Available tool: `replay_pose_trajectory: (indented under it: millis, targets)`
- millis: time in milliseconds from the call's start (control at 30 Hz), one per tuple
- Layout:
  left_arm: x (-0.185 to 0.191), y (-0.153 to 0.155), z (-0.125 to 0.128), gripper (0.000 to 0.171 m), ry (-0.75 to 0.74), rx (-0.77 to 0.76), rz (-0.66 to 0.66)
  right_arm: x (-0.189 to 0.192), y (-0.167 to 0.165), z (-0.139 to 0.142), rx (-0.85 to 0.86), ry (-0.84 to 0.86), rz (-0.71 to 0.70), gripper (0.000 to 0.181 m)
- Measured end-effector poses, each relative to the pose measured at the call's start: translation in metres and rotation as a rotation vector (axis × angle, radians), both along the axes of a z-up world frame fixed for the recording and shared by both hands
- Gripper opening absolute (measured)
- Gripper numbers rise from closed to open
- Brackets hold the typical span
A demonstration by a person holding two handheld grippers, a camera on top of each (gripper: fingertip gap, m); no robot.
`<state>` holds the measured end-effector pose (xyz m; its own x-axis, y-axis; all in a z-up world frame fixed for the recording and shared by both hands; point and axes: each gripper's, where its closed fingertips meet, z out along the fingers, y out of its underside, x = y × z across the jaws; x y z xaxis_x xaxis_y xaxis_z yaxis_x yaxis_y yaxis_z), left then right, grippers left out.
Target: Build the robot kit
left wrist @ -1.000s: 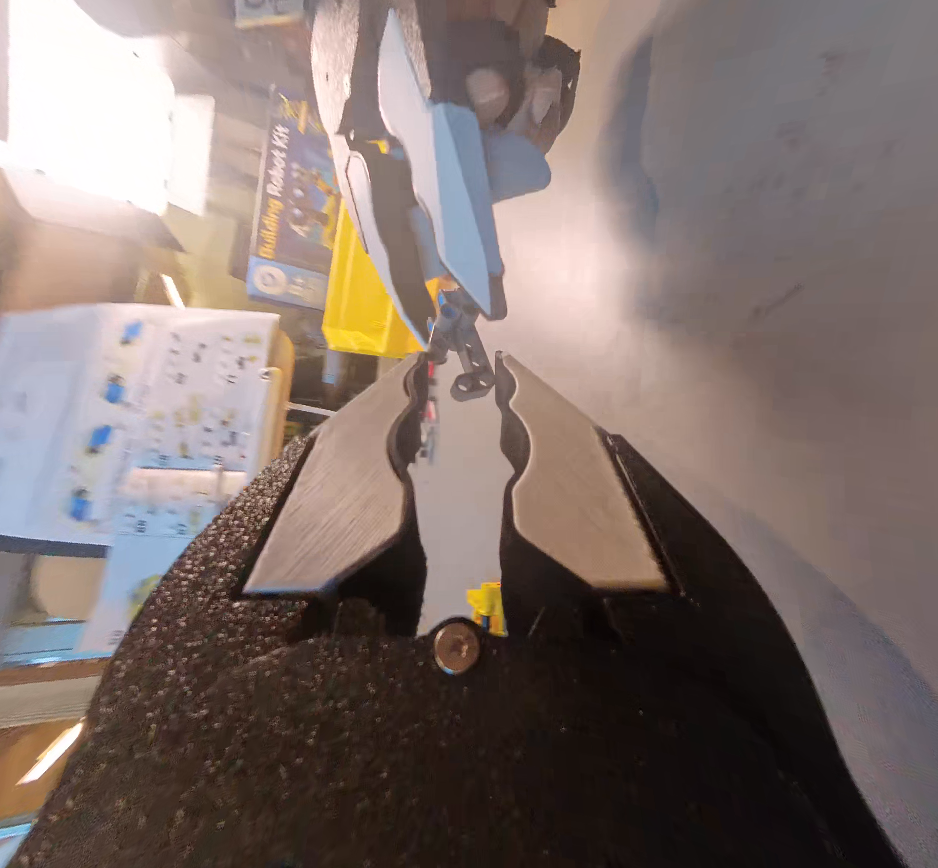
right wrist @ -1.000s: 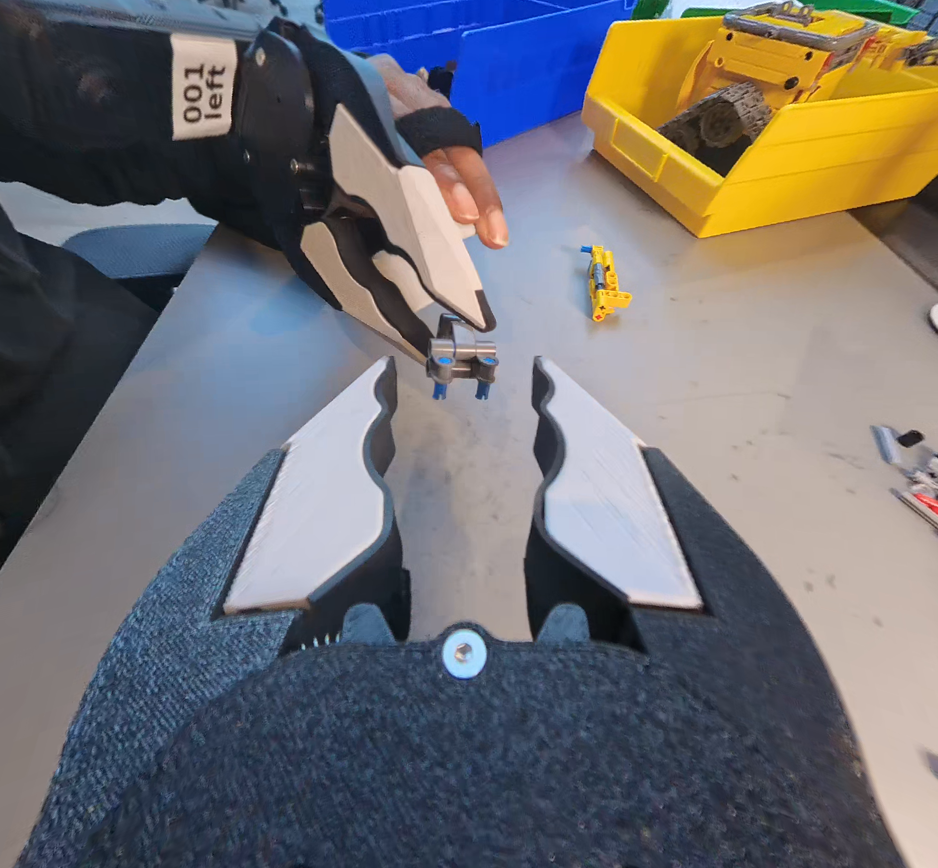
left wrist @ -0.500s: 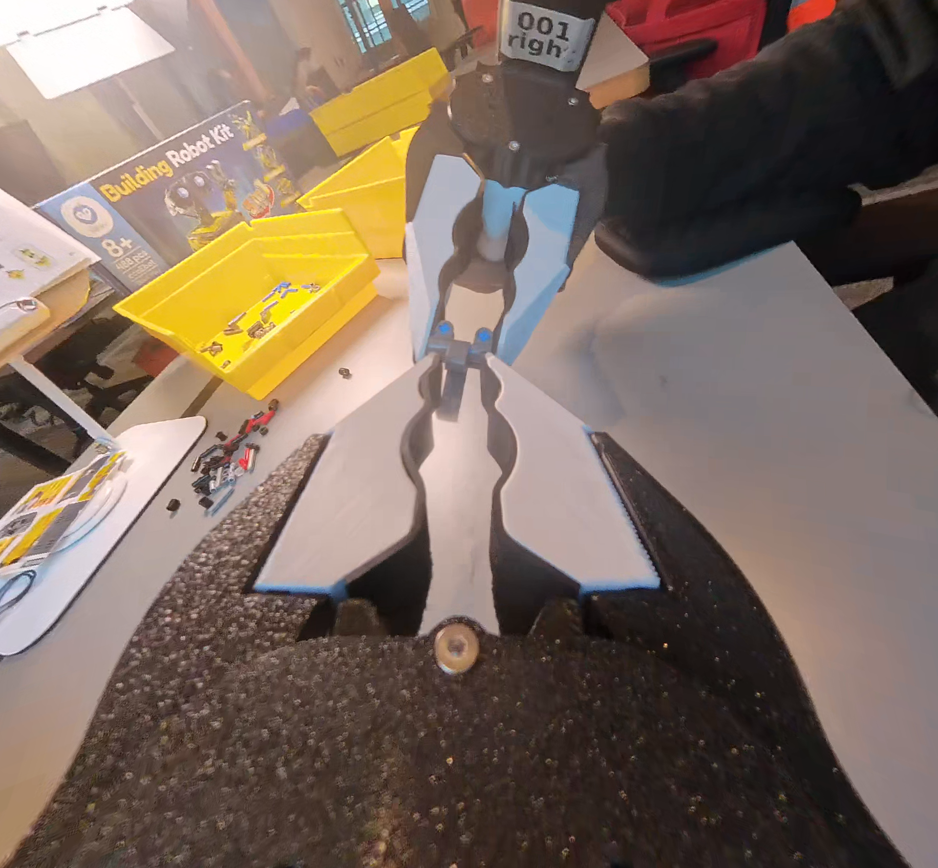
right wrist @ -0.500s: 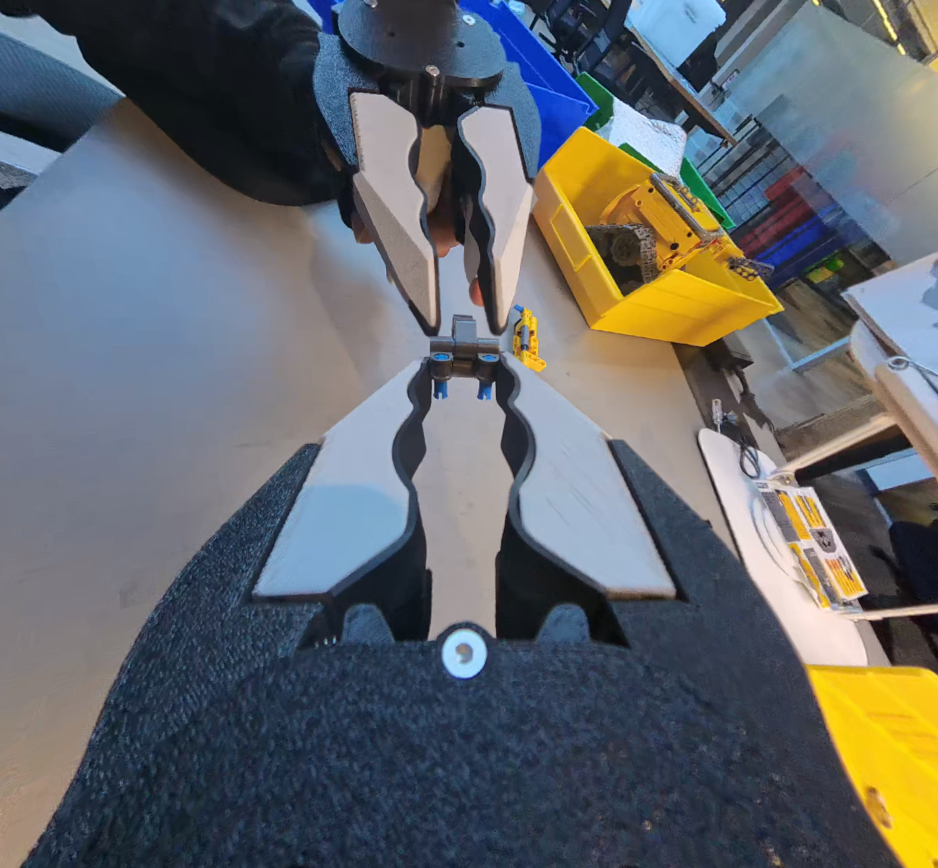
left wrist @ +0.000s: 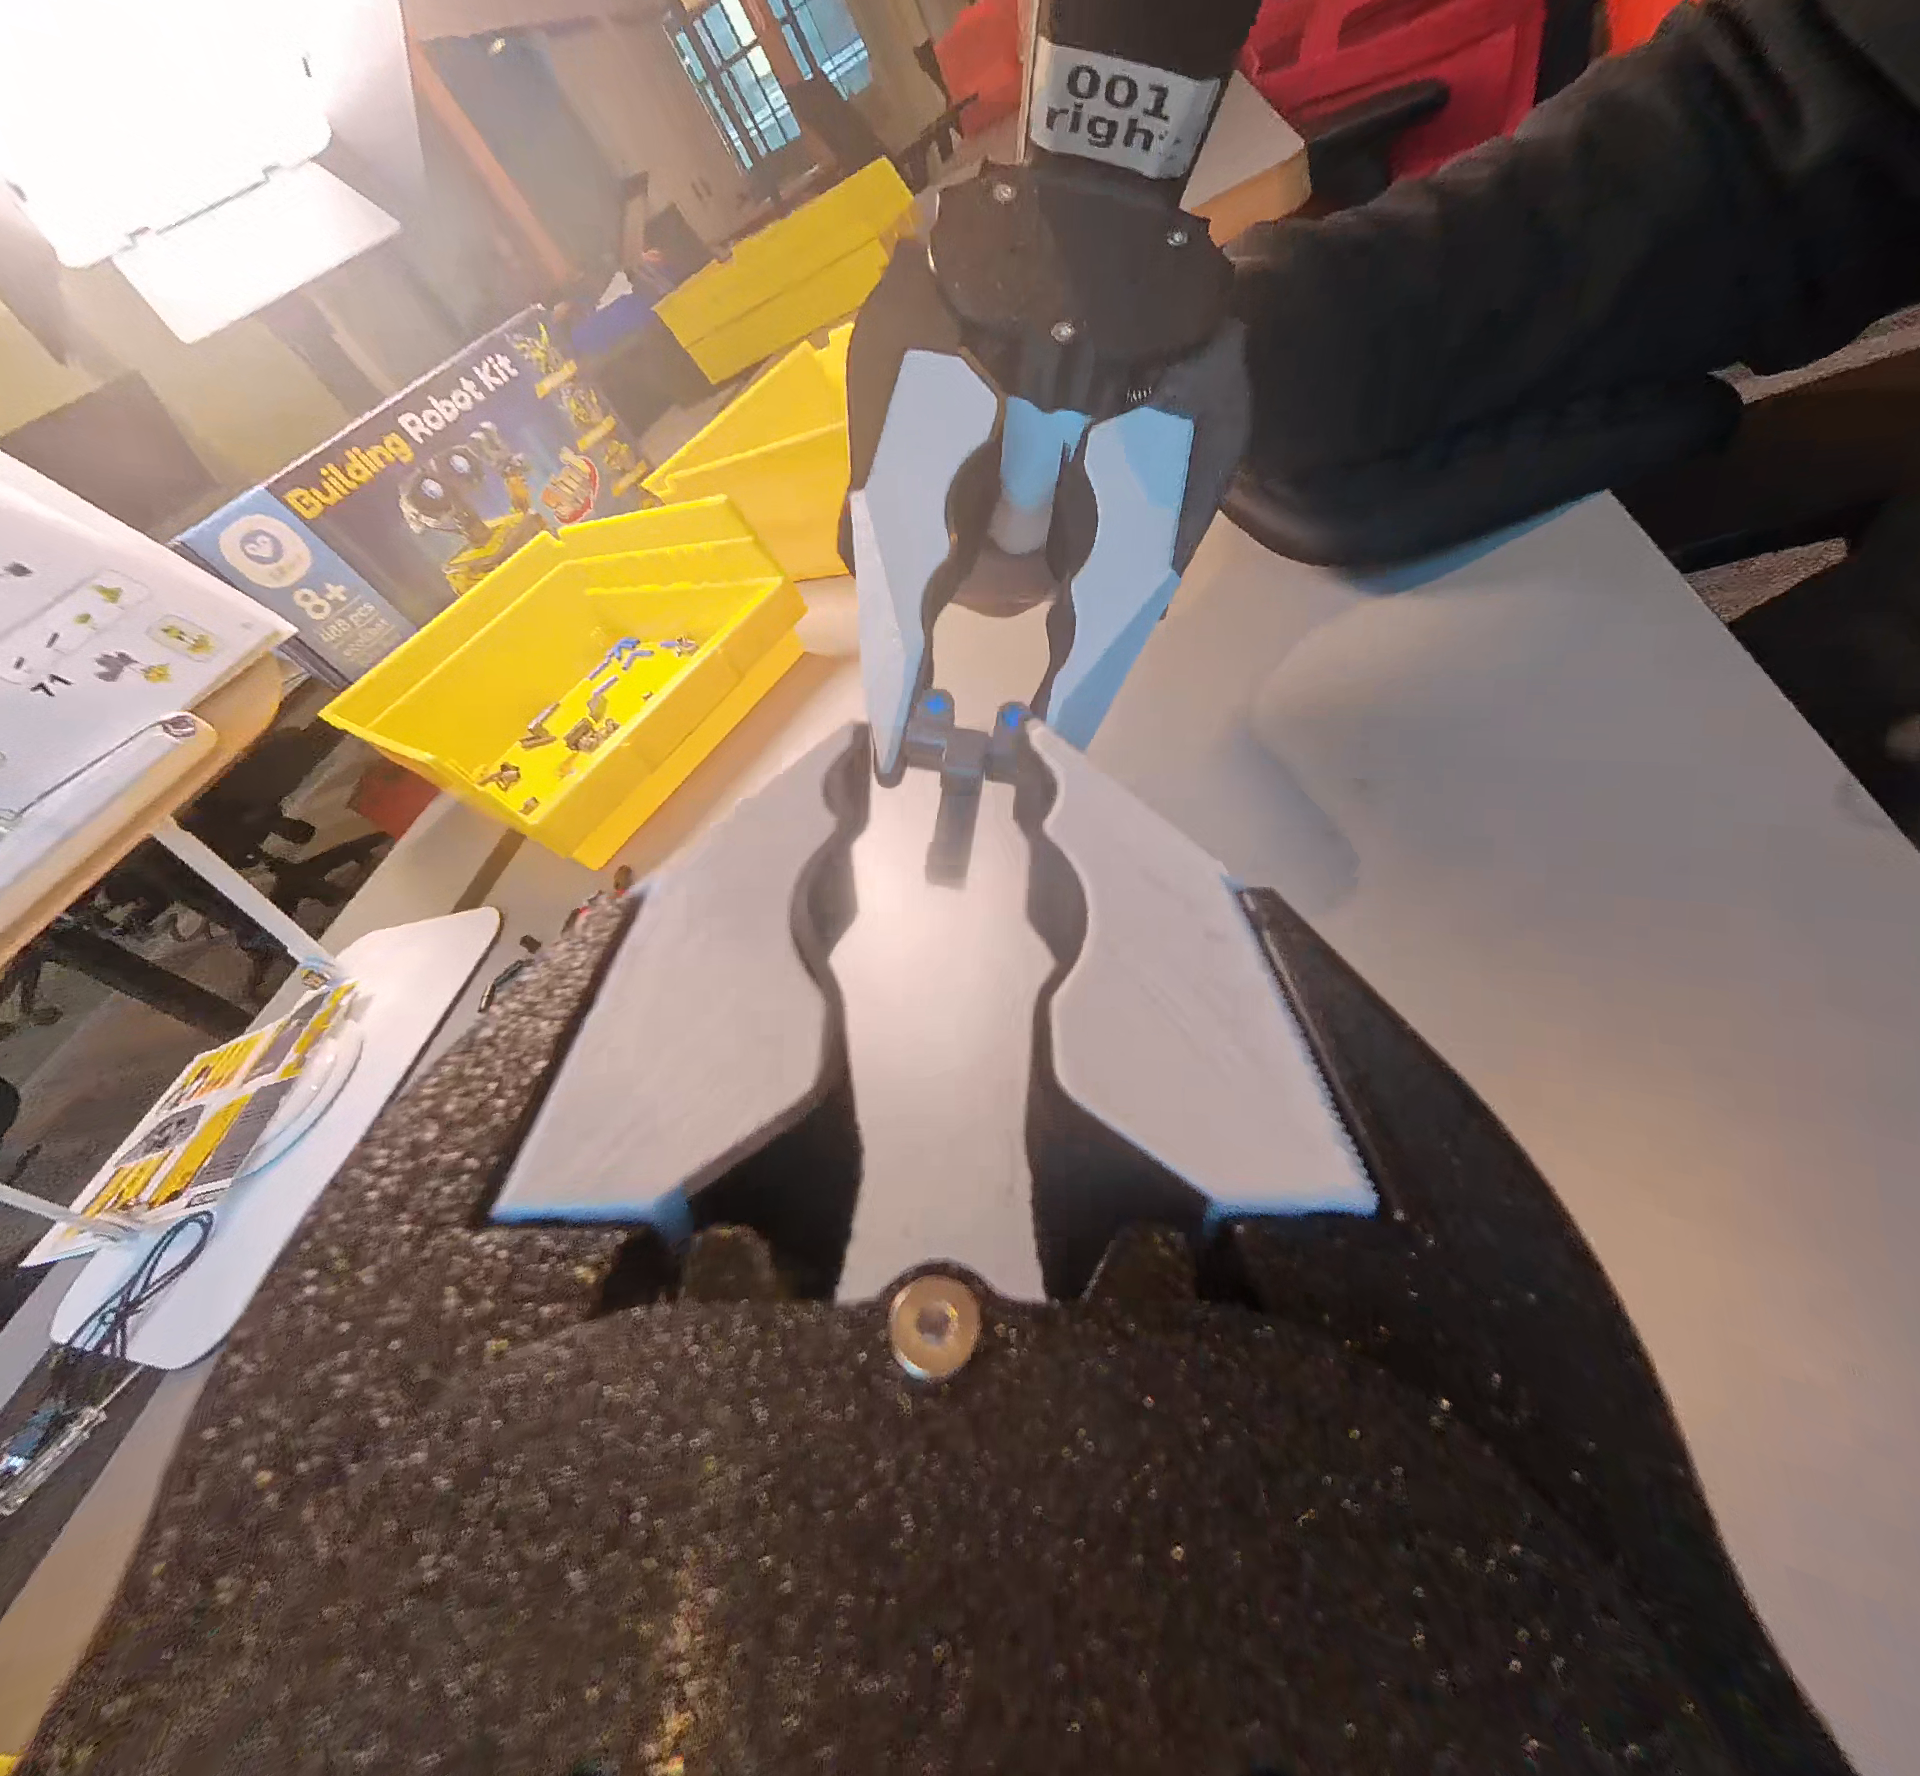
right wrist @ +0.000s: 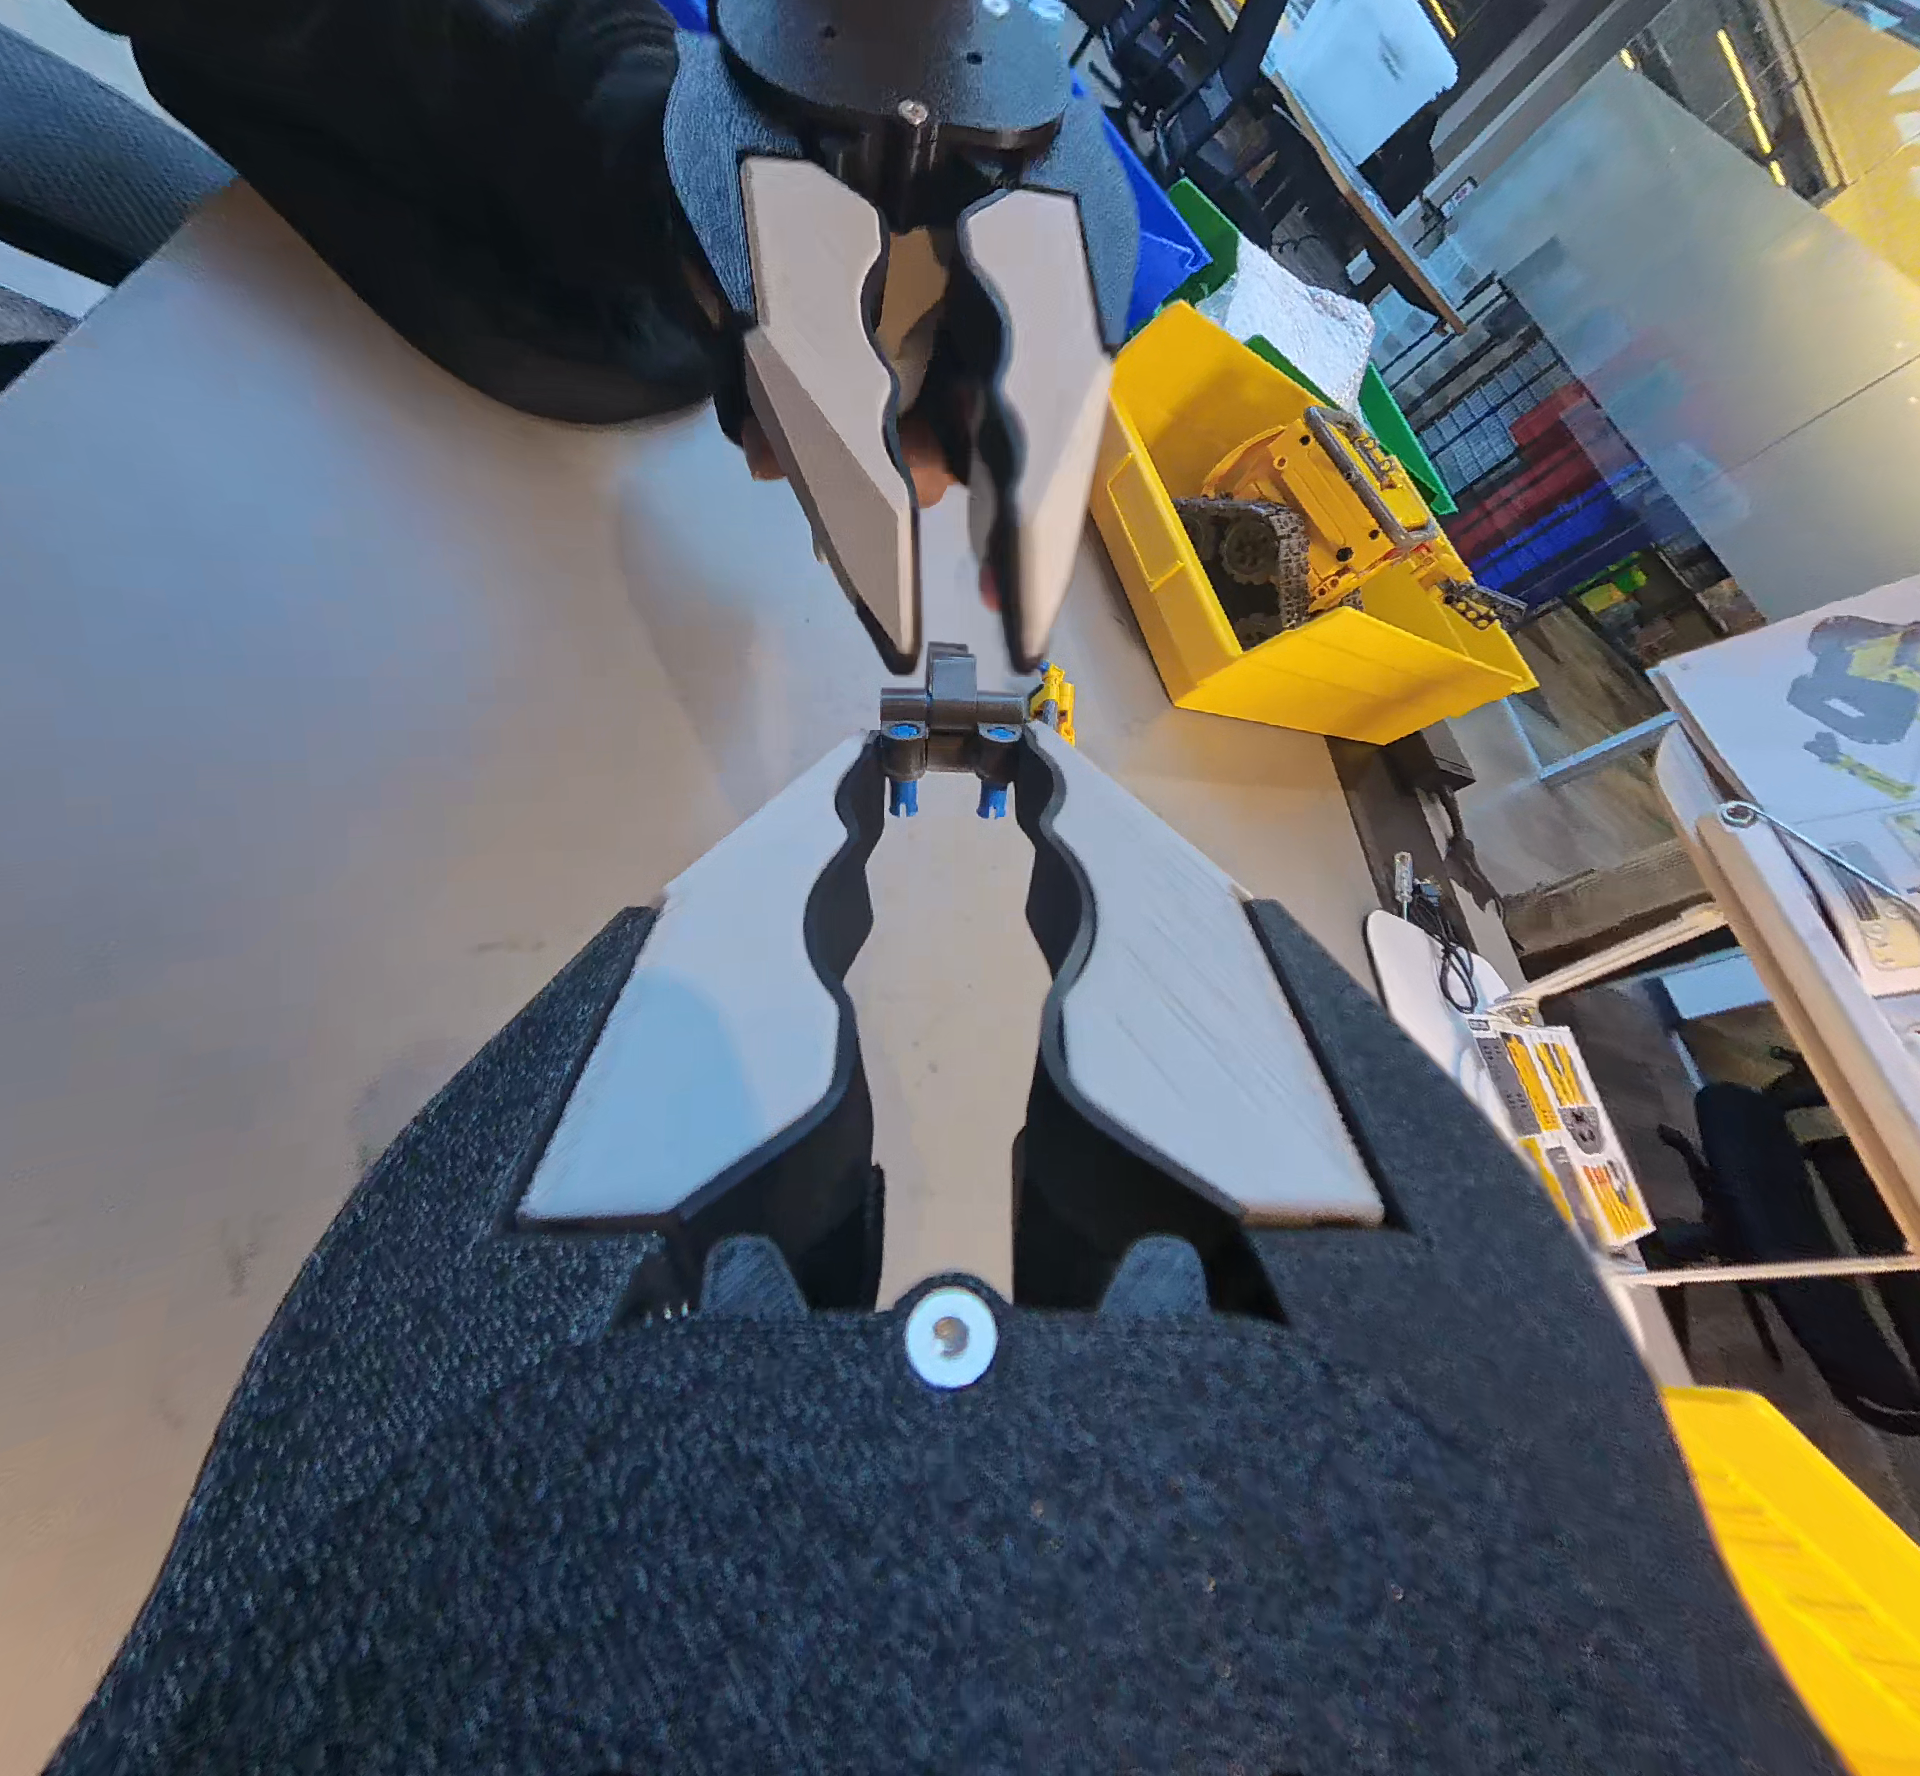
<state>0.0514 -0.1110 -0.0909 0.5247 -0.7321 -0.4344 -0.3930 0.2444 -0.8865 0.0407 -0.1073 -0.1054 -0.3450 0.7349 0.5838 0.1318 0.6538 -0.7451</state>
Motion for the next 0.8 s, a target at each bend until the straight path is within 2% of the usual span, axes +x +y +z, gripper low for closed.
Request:
replay_pose_trajectory:
  millis: [67,167,367,433,800]
  targets:
    - [0.003,-0.001,-0.001,0.036,0.01,-0.005,0.001,-0.001,-0.003,-0.001,0.024,-0.003,0.004,0.024]
    - [0.007,-0.002,-0.008,0.034,0.054,-0.007,-0.002,-0.001,-0.008,-0.002,0.036,-0.009,0.011,0.024]
    - [0.01,-0.008,0.003,0.024,0.071,0.045,-0.014,0.003,-0.015,0.009,0.019,0.004,0.024,0.024]
    - [0.01,-0.01,0.008,0.023,0.065,0.069,-0.011,0.003,-0.017,0.013,-0.017,0.006,0.026,0.023]
    - [0.013,-0.016,0.017,0.023,0.037,0.089,-0.035,0.006,-0.024,0.024,0.038,0.035,0.027,0.023]
